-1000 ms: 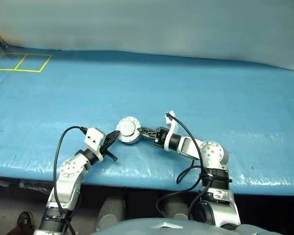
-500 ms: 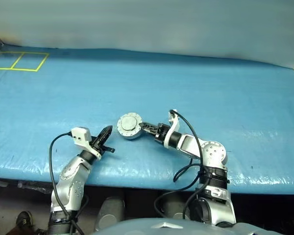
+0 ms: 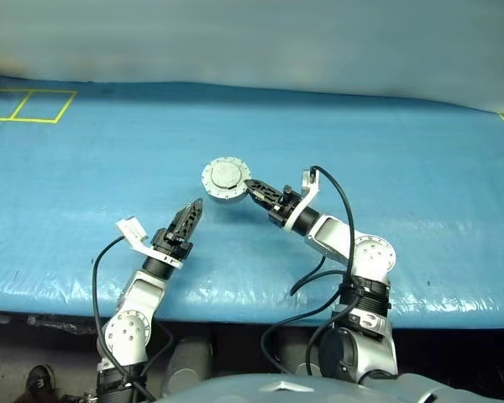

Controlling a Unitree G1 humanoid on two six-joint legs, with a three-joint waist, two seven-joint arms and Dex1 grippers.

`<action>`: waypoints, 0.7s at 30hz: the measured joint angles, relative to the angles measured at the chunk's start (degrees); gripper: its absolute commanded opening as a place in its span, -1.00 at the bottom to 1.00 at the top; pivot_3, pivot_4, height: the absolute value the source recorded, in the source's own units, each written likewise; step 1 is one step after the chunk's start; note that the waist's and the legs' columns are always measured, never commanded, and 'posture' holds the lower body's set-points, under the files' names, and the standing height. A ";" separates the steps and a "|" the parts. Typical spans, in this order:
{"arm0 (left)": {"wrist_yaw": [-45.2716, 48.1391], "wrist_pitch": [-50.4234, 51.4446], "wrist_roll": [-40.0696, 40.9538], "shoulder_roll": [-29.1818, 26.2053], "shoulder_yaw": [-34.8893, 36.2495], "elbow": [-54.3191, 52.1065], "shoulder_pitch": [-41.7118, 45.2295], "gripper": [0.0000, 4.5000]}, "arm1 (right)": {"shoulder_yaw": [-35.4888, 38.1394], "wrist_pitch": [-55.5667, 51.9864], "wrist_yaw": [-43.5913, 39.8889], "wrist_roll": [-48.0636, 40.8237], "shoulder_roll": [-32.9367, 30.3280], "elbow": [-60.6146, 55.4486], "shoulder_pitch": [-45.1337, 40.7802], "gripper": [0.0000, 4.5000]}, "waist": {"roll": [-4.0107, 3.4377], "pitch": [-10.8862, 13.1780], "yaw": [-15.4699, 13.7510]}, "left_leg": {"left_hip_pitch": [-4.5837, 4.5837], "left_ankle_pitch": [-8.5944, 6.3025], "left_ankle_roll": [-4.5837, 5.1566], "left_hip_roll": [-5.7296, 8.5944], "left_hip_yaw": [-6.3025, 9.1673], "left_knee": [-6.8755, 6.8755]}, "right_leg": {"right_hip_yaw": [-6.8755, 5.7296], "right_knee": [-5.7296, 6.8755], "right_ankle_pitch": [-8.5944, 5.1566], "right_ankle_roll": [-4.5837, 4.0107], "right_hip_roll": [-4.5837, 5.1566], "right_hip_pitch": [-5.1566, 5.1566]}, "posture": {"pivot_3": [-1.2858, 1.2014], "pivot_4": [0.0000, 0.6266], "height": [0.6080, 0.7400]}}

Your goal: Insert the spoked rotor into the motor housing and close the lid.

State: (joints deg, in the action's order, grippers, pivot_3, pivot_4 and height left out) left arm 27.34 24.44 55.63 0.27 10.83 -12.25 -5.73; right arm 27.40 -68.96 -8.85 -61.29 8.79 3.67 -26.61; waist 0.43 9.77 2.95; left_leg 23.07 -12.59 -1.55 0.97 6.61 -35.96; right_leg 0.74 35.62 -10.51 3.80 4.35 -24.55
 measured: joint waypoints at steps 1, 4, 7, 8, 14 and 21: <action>-0.59 0.41 1.24 0.55 0.04 -0.02 0.19 0.99 | -0.20 0.12 0.01 -0.50 -0.04 -0.06 -0.05 -0.44 | 0.00 0.00 0.05 | 0.00 0.00 0.00 0.00 0.00 0.00 | 0.00 0.00 0.00 0.00 0.00 0.00 | 0.03 -0.52 1.00; -2.38 1.95 3.63 0.86 0.32 -0.04 0.67 0.99 | -1.02 0.19 0.01 -2.18 -0.16 -0.32 -0.05 -0.44 | 0.00 0.00 0.16 | 0.00 0.00 0.00 -0.01 0.01 0.01 | 0.00 0.00 0.00 0.00 -0.02 -0.01 | 0.03 -0.52 1.00; -3.70 4.68 7.70 1.32 0.95 -0.02 1.60 0.99 | -2.19 0.12 0.01 -3.94 -0.44 -1.98 -0.05 -0.44 | 0.00 0.01 0.29 | 0.01 0.00 0.00 -0.01 0.01 0.00 | 0.01 0.00 0.00 0.00 -0.02 -0.01 | 0.03 -0.52 1.00; -3.82 5.30 8.63 1.39 1.01 -0.02 1.85 0.99 | -2.46 0.08 0.01 -4.55 -0.56 -2.32 -0.05 -0.44 | 0.00 0.00 0.34 | 0.00 0.00 0.00 -0.01 0.01 0.01 | 0.01 0.00 0.00 0.00 -0.02 0.01 | 0.03 -0.52 1.00; -4.47 8.72 13.37 1.94 1.00 0.11 3.41 0.99 | -6.19 -0.28 0.14 -5.66 -1.28 -3.45 1.42 -0.44 | 0.00 0.01 0.47 | 0.01 0.00 0.00 0.00 0.01 0.00 | 0.02 0.00 0.00 -0.01 -0.02 0.01 | 0.03 -0.52 1.00; -4.04 10.23 14.56 2.13 -0.39 0.22 4.53 0.99 | -11.59 -0.45 0.56 -5.66 -1.74 -5.38 3.79 -0.44 | 0.00 0.00 0.46 | 0.00 0.00 0.00 0.00 0.01 -0.01 | 0.03 0.00 0.00 -0.02 -0.03 0.01 | 0.03 -0.52 1.00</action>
State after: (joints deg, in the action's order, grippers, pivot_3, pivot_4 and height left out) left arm 23.31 34.67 70.19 2.39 10.44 -12.03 -1.20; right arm 15.81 -69.41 -8.30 -66.94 7.06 -1.70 -22.82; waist 0.44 9.77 3.41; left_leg 23.07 -12.59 -1.55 0.96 6.63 -35.97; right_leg 0.77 35.63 -10.51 3.78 4.32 -24.54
